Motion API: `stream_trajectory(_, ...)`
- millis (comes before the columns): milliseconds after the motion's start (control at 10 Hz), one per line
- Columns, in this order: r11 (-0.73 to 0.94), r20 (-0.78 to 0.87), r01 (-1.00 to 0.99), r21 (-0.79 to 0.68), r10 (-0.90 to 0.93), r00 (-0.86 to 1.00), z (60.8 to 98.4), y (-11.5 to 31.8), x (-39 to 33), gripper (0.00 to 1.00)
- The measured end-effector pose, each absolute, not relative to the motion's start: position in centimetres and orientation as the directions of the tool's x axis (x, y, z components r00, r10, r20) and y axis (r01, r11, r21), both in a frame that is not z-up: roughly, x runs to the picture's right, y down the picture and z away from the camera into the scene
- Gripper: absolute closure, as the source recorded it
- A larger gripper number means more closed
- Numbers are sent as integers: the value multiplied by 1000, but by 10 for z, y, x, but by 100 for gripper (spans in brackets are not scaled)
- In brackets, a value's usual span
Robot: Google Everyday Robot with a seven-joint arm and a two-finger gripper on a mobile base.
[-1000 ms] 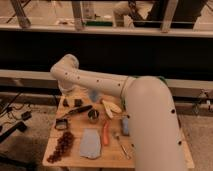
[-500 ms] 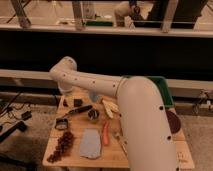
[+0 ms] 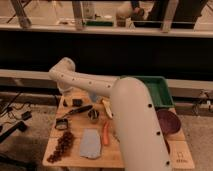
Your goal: Wipe red bowl with eraser
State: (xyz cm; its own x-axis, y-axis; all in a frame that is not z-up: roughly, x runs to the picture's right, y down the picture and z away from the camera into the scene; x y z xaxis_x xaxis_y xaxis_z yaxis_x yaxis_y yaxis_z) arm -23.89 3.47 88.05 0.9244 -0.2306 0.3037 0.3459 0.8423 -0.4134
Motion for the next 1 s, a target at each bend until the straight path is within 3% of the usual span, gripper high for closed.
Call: stream_trajectory(1000, 845, 231, 277, -457, -188, 955, 928, 47, -235, 20)
